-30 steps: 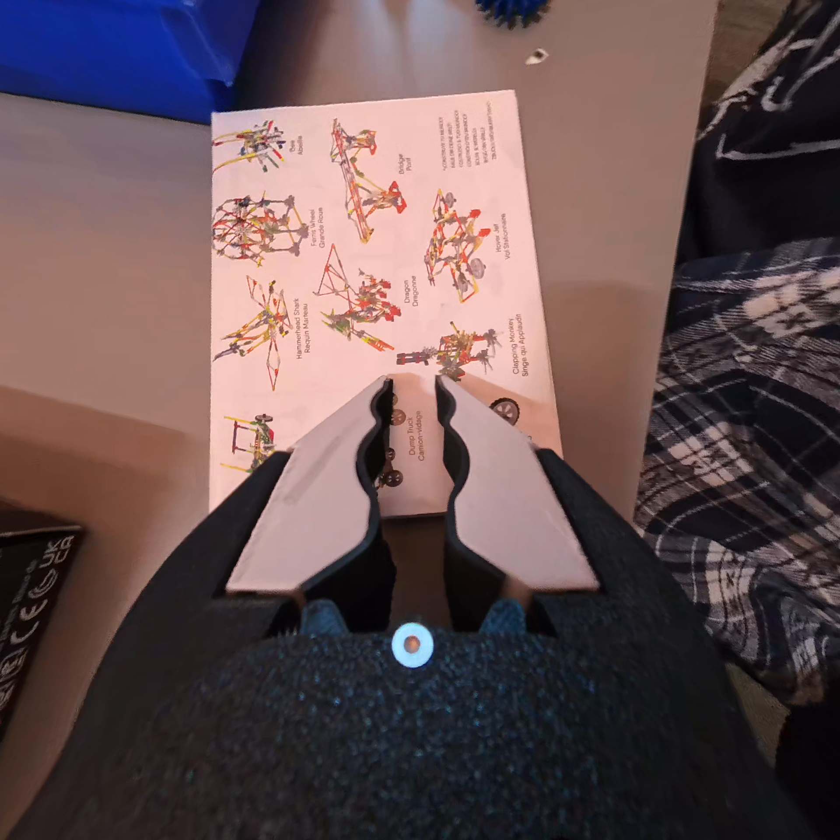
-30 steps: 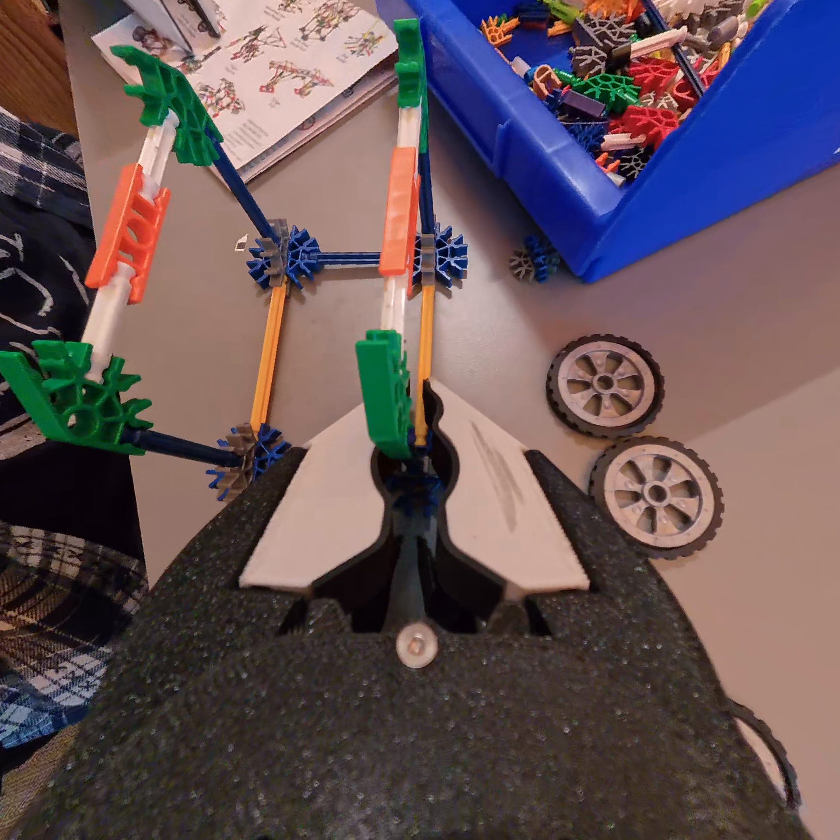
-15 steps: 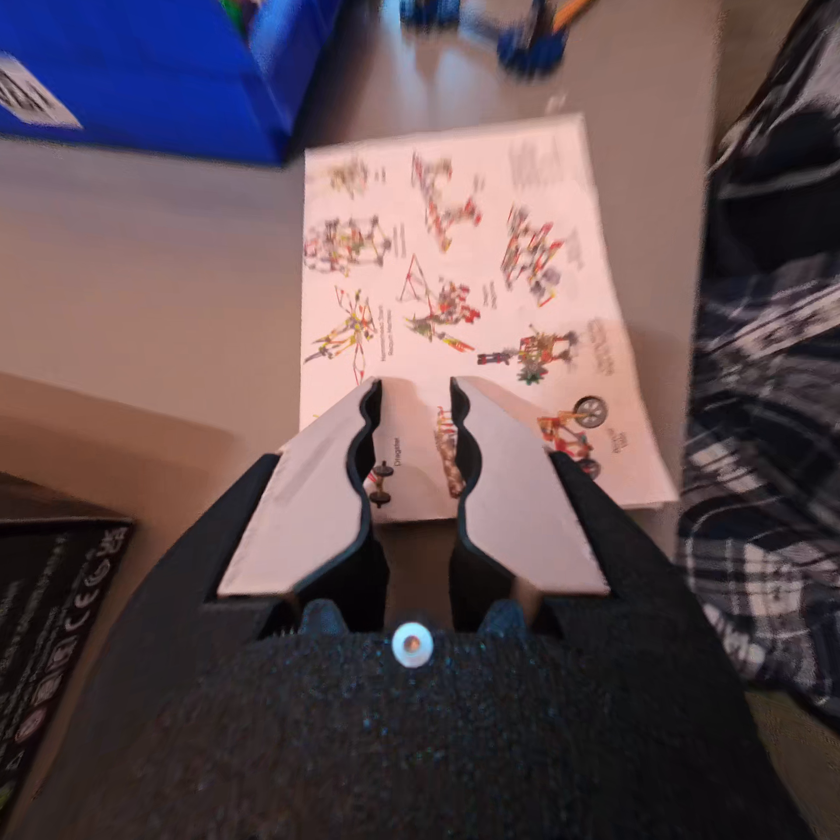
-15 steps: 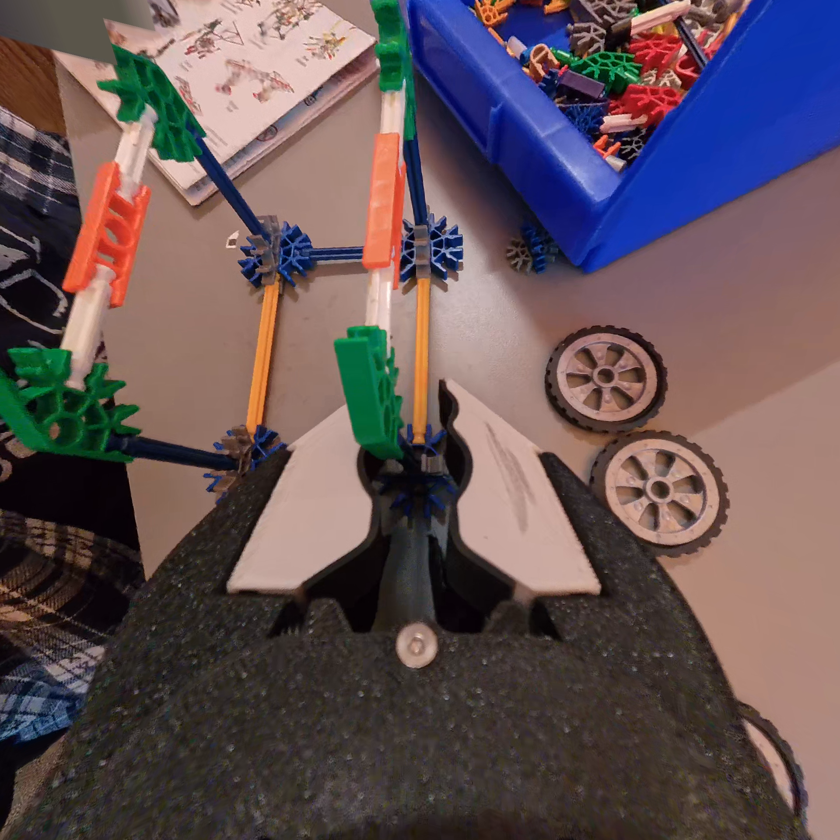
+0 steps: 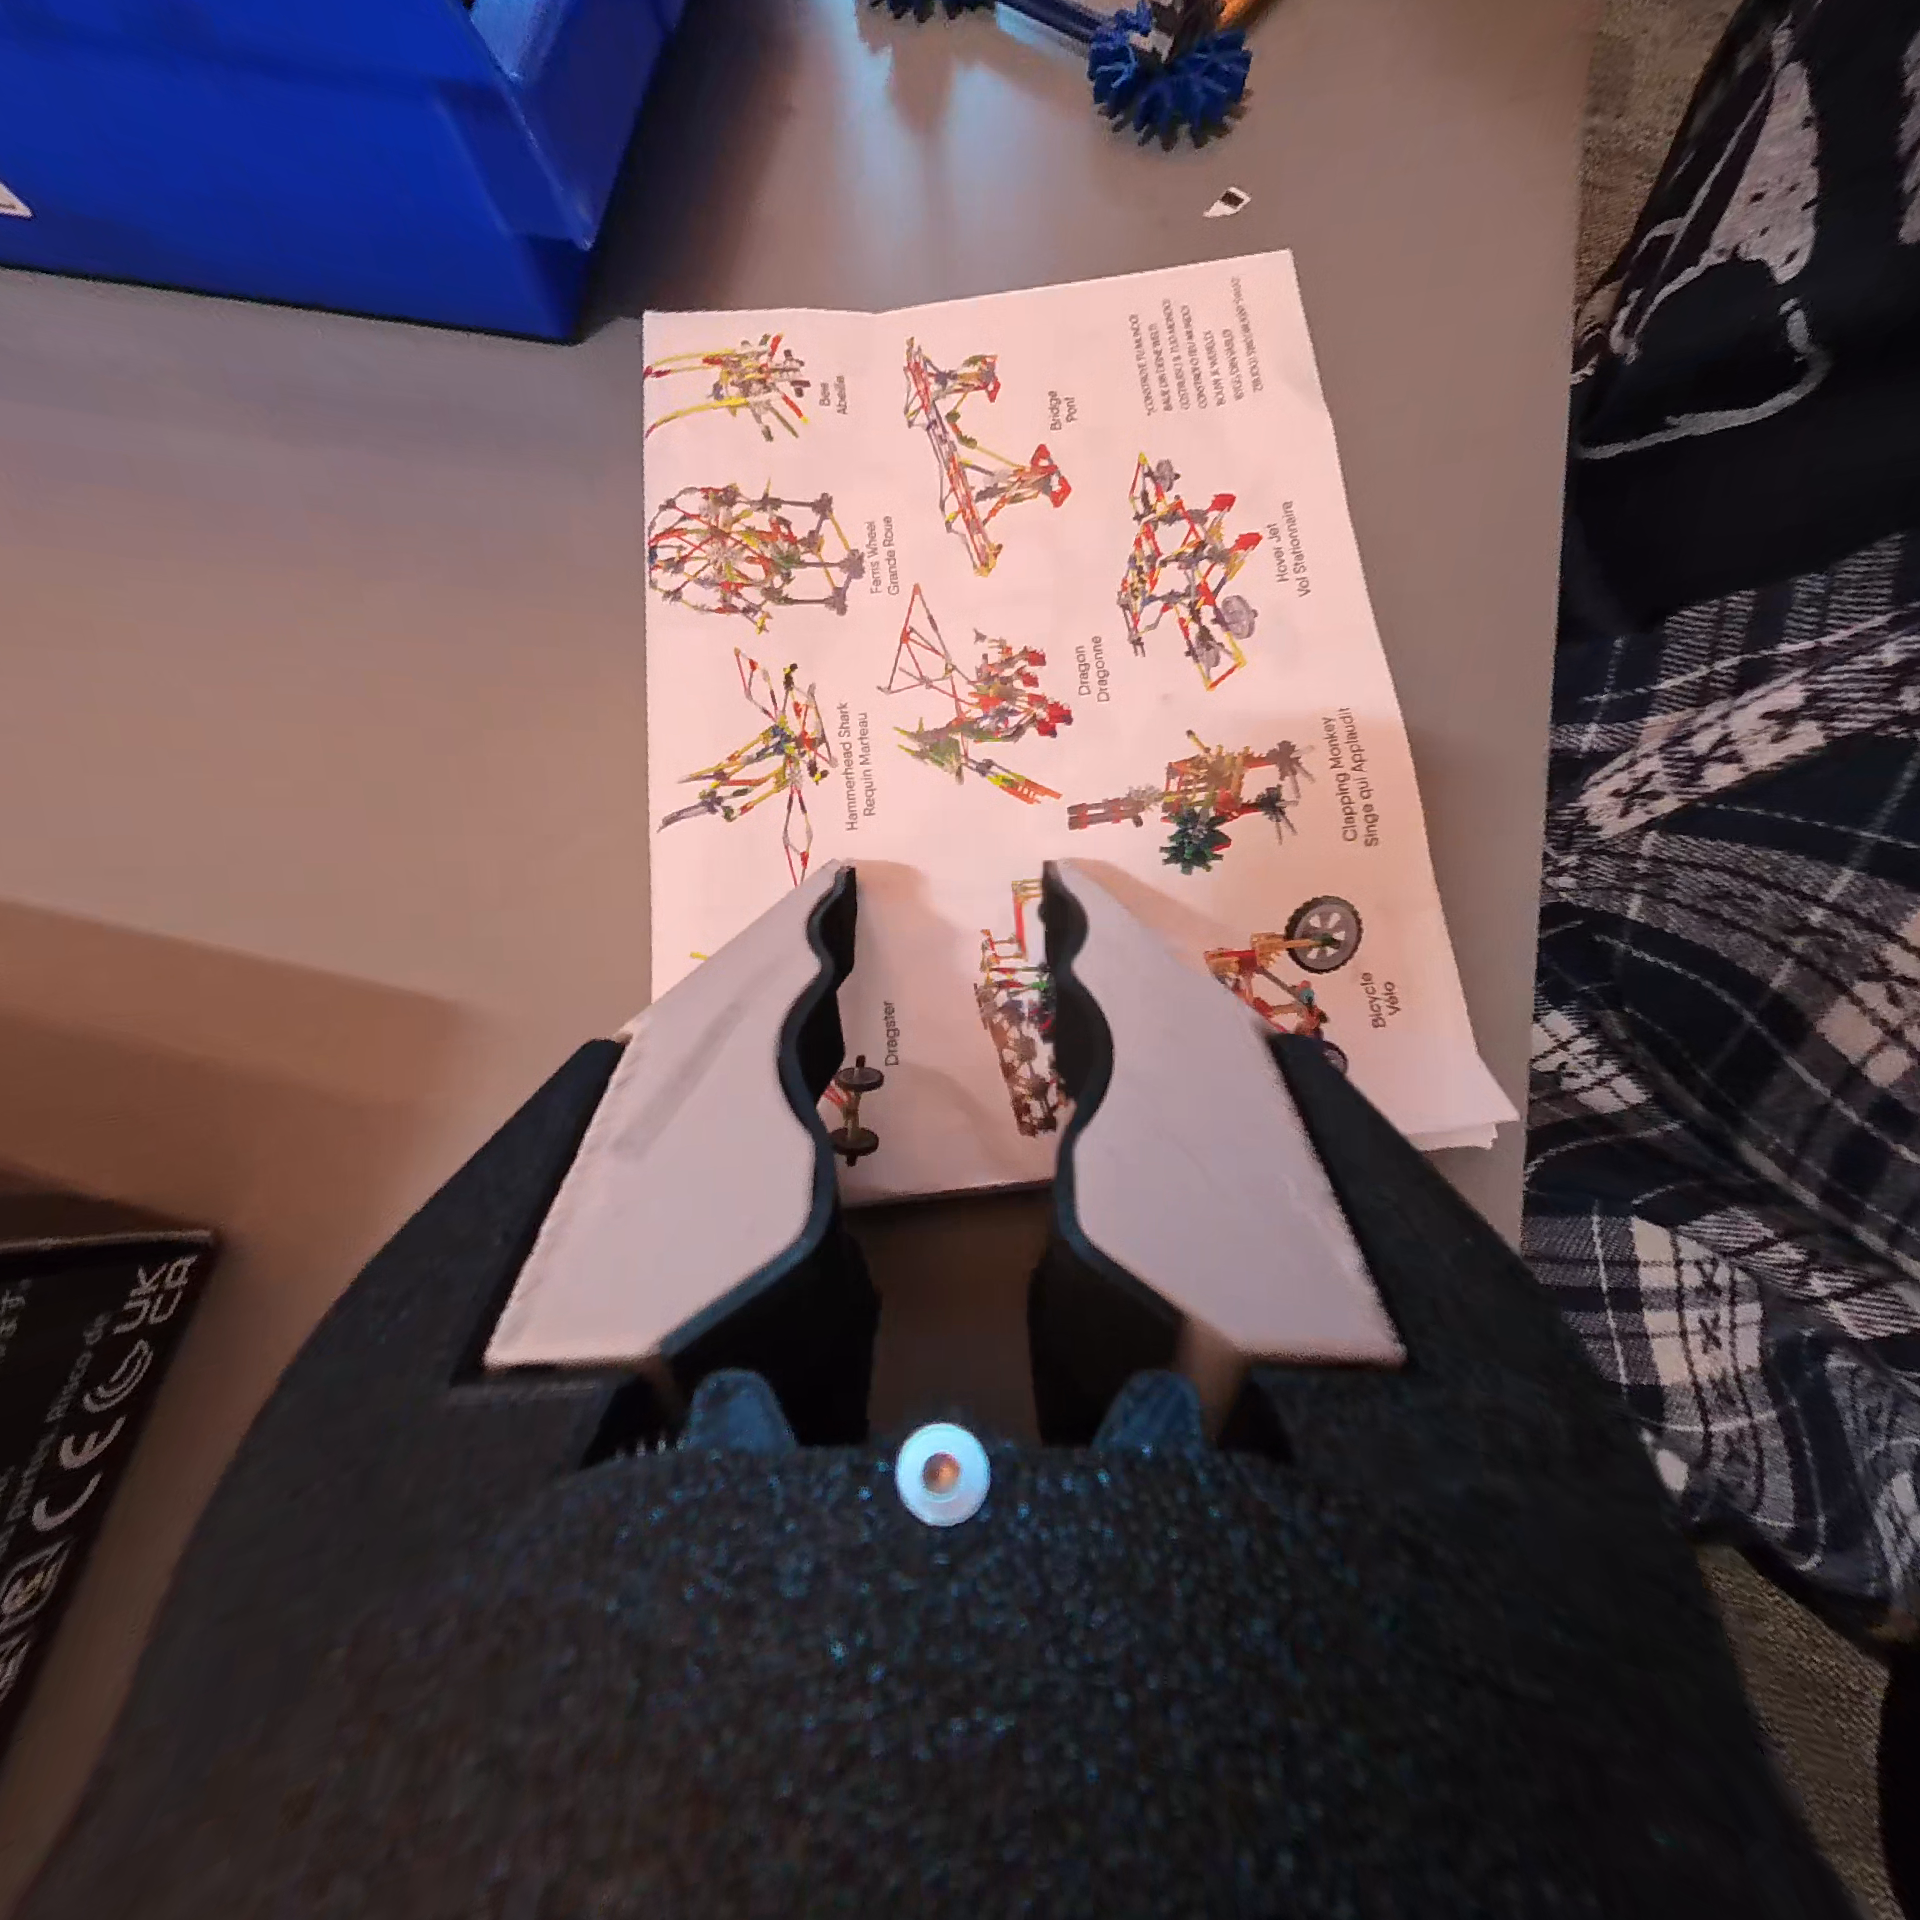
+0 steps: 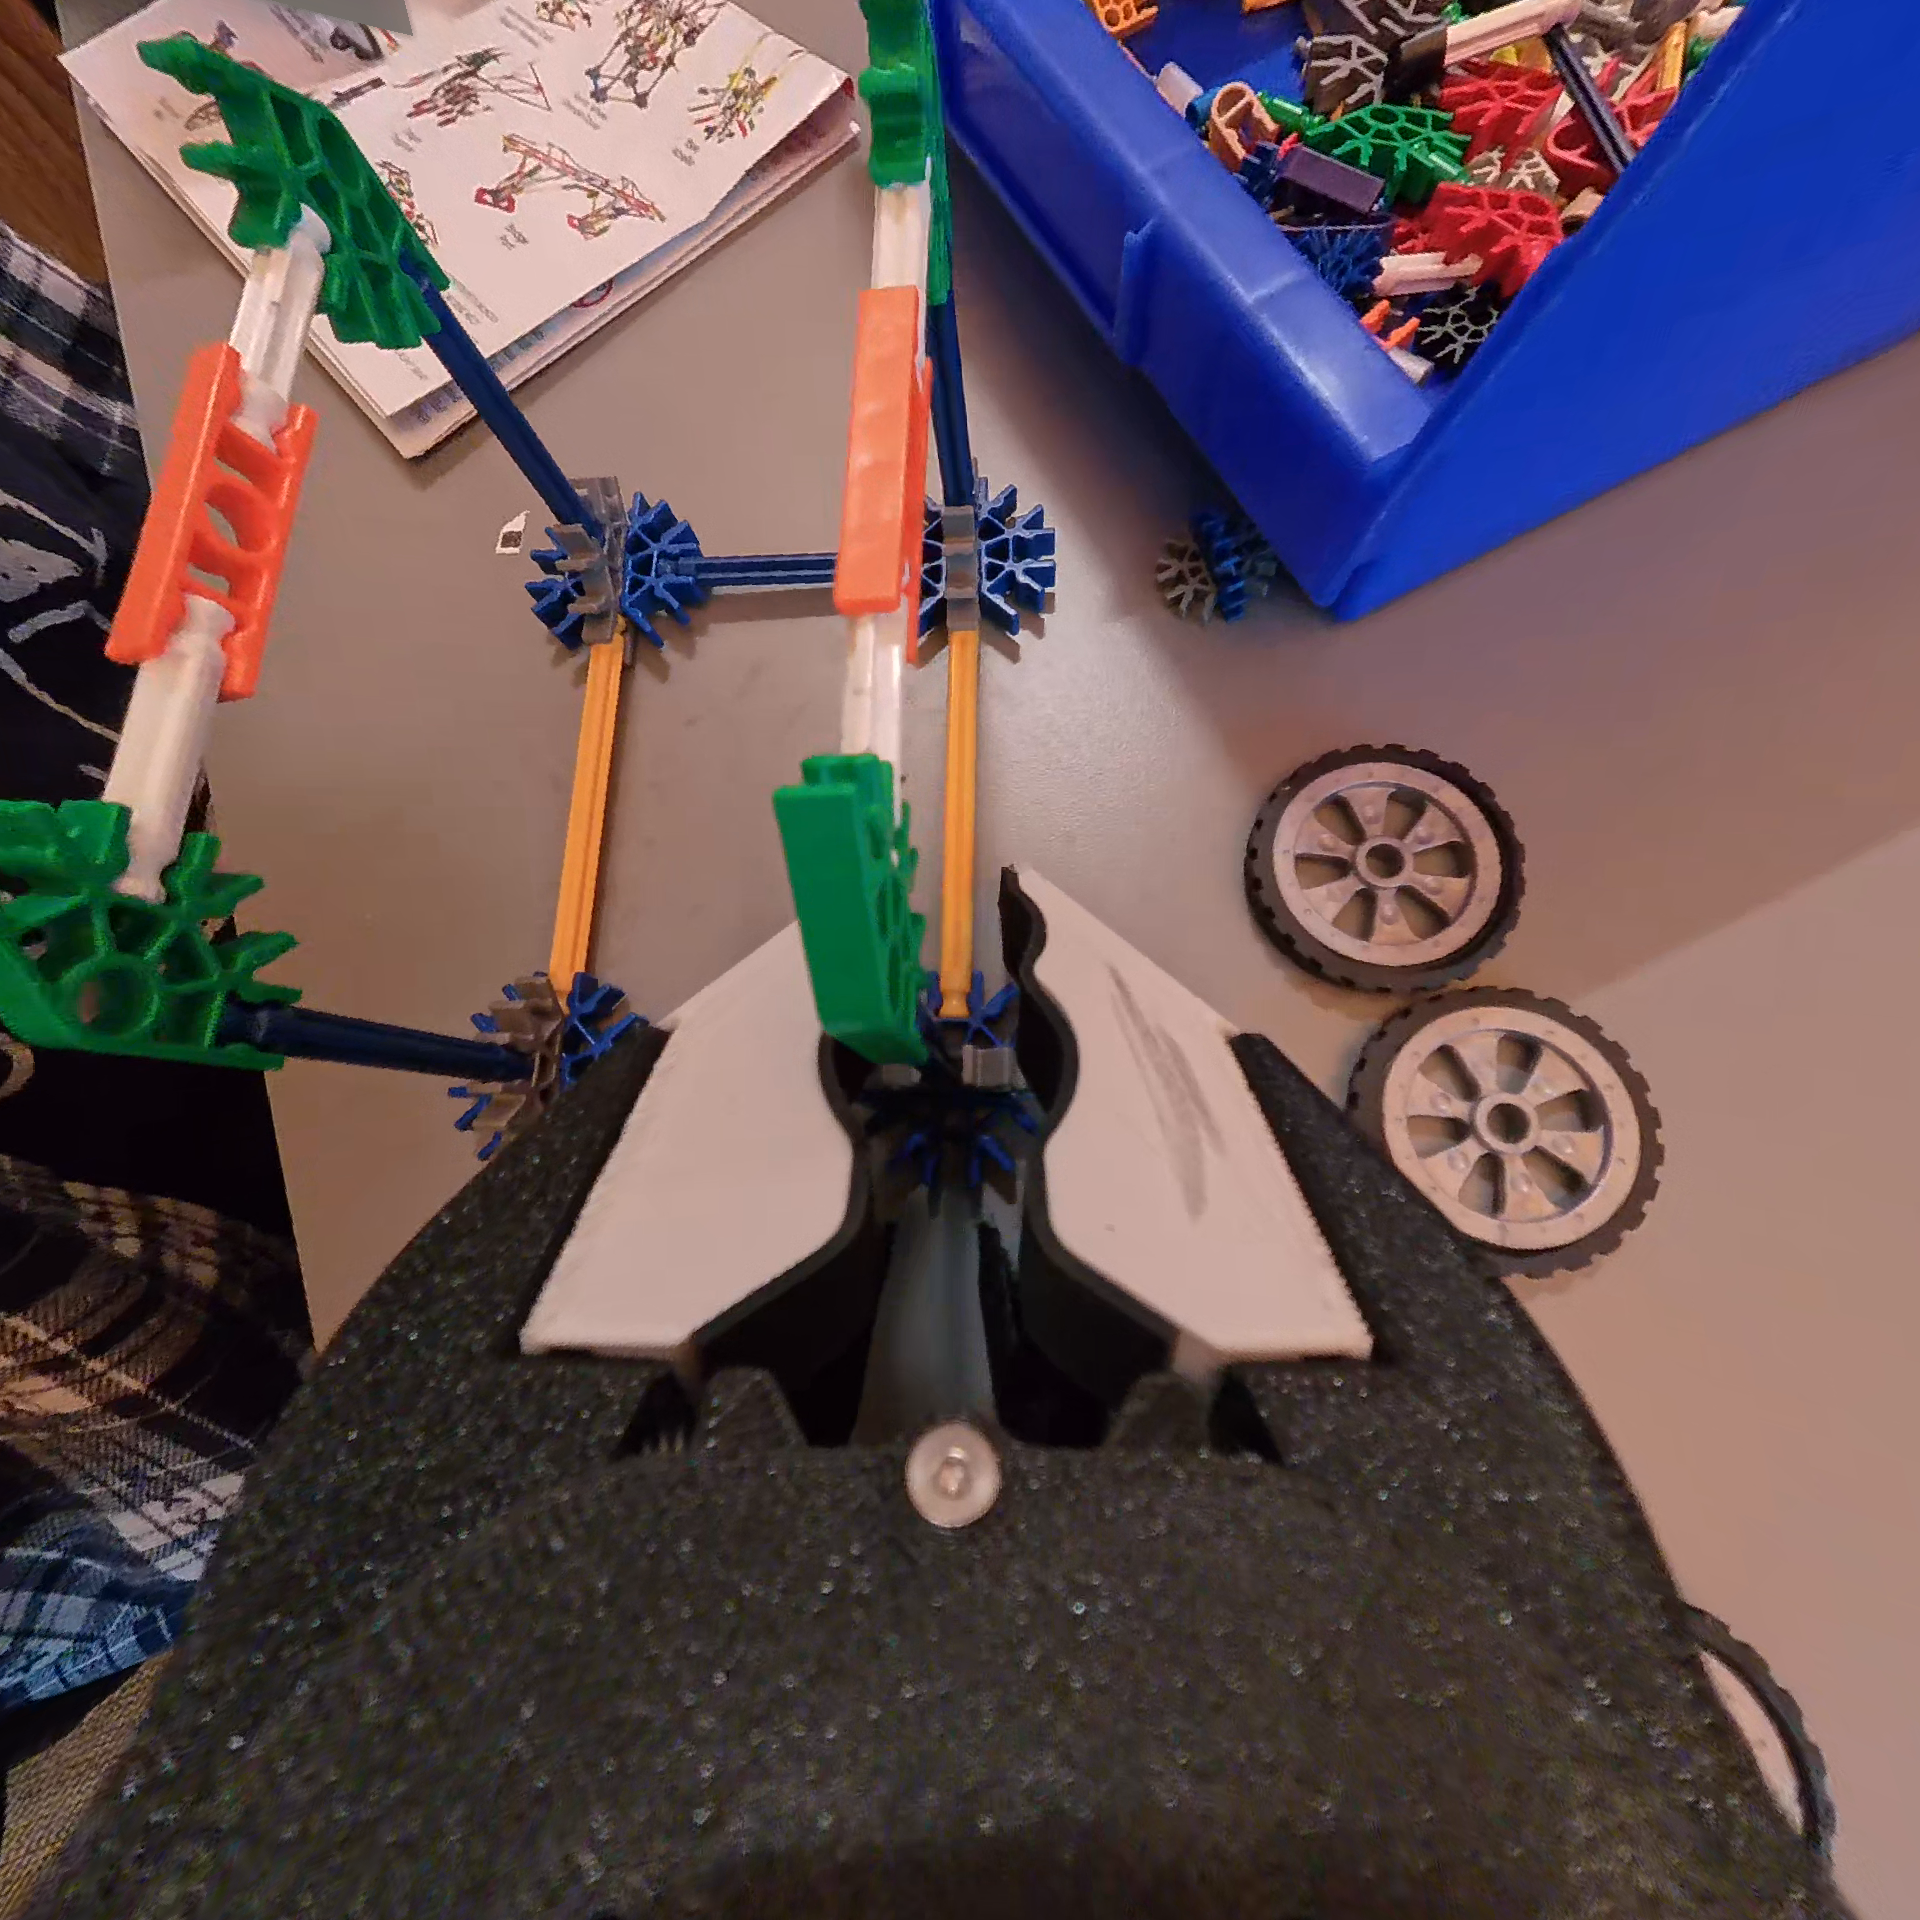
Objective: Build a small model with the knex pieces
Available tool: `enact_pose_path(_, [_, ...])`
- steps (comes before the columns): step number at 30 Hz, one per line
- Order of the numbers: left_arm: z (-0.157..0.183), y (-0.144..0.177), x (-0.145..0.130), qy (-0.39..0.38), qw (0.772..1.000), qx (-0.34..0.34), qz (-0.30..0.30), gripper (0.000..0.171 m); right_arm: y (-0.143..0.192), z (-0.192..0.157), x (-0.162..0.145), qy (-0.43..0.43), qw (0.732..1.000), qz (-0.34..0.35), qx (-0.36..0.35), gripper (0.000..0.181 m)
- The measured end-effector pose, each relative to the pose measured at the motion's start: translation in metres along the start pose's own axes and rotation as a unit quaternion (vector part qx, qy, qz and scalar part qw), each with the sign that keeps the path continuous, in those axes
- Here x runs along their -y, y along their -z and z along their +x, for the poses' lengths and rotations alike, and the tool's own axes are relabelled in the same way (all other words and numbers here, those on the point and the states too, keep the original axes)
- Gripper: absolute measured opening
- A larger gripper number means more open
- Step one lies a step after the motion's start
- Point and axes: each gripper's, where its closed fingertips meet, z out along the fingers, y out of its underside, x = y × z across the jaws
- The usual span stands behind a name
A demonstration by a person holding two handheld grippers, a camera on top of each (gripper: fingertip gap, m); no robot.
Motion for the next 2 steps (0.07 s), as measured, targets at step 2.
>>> enact_pose_path(2, [0.0, -0.0001, 0.0007, 0.001, 1.0, -0.002, 0.001, 0.035, 0.0, 0.0002, 0.0, 0.0, 1.0, 0.0, 0.0, 0.018])
